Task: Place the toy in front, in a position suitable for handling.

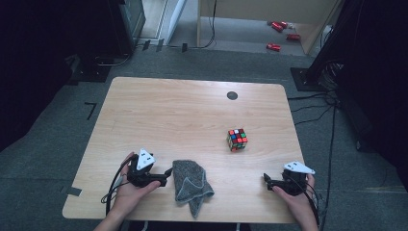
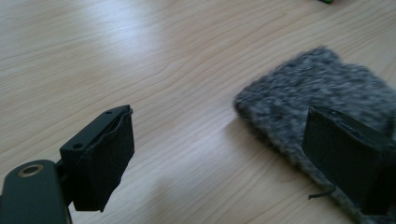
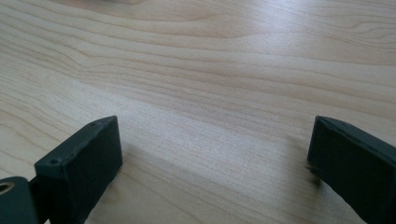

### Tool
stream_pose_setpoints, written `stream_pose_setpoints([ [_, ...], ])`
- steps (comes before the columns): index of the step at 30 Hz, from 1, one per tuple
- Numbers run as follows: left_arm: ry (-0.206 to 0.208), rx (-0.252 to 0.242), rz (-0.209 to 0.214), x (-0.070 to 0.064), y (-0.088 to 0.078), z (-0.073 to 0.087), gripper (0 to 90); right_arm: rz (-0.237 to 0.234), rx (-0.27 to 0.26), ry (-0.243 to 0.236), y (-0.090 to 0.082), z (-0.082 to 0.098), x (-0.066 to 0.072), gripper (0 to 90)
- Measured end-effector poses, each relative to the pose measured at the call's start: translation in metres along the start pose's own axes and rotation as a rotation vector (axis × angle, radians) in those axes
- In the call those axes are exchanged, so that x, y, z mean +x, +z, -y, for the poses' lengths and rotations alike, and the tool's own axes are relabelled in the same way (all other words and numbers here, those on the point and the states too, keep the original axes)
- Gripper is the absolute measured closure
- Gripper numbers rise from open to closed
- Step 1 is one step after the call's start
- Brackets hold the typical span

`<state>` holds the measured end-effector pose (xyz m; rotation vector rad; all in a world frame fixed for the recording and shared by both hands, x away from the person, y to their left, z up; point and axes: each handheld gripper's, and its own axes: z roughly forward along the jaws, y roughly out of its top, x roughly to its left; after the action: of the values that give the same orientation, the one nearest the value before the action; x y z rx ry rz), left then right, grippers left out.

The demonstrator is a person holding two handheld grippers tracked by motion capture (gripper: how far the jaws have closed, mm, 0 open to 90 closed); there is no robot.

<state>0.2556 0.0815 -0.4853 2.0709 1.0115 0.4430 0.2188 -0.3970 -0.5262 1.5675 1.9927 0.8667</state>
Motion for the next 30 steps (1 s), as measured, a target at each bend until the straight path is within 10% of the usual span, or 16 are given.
stream_pose_setpoints([
  [9,0.071,-0.021,0.136,-0.032,0.002,-0.006,14.3,0.002,0.001,0.003,0.002,-0.002,0.0,2.6],
  [30,0.184,0.063,0.213,-0.059,0.025,0.004,24.9,0.025,-0.026,0.018,0.001,-0.002,0.0,11.8],
])
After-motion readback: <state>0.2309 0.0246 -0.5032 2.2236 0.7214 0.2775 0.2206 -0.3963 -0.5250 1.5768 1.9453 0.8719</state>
